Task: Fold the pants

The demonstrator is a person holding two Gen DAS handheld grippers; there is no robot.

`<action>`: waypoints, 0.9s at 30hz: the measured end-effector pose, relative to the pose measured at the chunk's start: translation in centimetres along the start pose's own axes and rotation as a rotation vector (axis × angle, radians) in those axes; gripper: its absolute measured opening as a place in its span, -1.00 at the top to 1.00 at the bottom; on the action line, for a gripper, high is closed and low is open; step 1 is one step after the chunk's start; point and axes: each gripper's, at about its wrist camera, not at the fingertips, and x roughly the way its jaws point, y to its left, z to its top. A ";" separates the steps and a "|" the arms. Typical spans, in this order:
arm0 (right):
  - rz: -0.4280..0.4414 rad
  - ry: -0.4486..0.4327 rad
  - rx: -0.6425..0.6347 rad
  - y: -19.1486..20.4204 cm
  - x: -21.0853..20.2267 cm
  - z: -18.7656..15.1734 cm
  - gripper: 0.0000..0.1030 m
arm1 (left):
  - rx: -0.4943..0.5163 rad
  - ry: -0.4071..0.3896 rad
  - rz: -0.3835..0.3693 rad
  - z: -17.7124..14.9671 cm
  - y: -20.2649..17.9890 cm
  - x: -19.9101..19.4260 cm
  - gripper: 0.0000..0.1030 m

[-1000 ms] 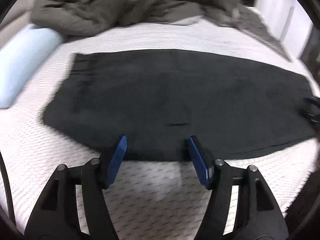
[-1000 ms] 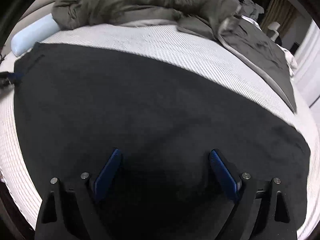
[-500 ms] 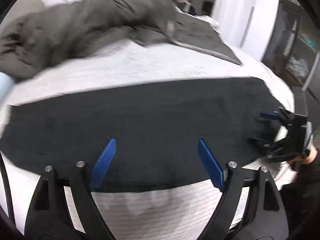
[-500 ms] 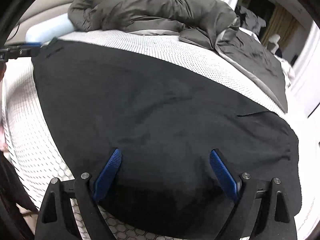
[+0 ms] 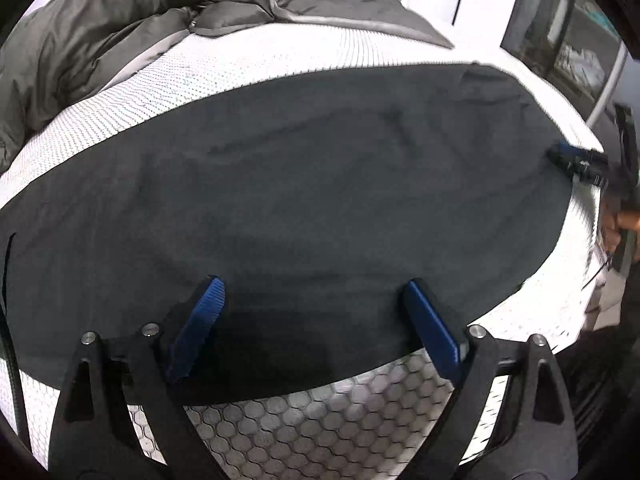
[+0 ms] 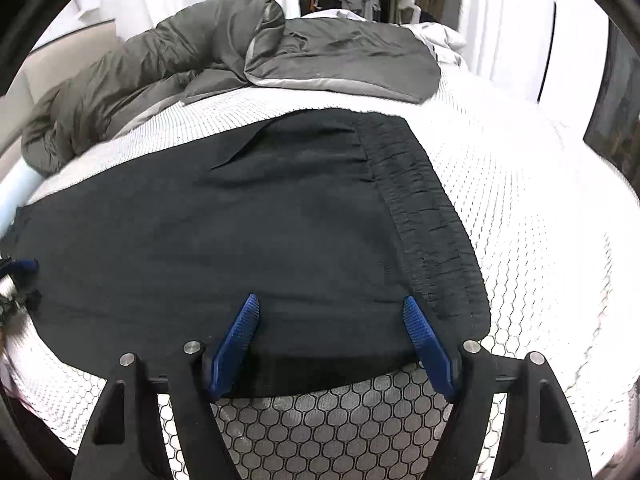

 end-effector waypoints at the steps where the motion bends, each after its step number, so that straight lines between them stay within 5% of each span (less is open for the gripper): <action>1: -0.033 -0.006 -0.038 0.7 -0.3 0.0 -0.49 | -0.010 -0.028 -0.037 0.1 0.2 -0.8 -0.75; 5: -0.018 -0.055 -0.072 3.0 -1.7 0.5 -0.54 | 0.015 -0.124 -0.101 1.3 -2.2 -2.9 -0.76; 11: -0.080 -0.003 -0.197 6.7 1.8 1.8 -0.55 | 0.073 -0.015 -0.100 2.4 -5.3 2.2 -0.76; 16: -0.169 -0.017 -0.105 2.3 0.5 1.1 -0.53 | 0.101 -0.019 -0.071 1.1 -4.6 2.0 -0.77; 17: -0.263 -0.014 -0.095 1.3 0.2 0.8 -0.54 | 0.093 -0.024 -0.066 1.0 -4.3 1.8 -0.76; 18: -0.267 -0.013 -0.093 0.8 0.0 0.3 -0.63 | 0.080 -0.028 -0.058 0.9 -4.1 1.4 -0.76; 24: -0.150 -0.107 -0.057 0.5 -3.2 -0.7 -0.63 | 0.093 -0.114 -0.142 1.4 -6.5 -0.8 -0.76; 27: -0.084 -0.057 -0.088 1.0 -2.5 -1.3 -0.63 | 0.171 -0.070 -0.148 1.5 -8.6 0.3 -0.76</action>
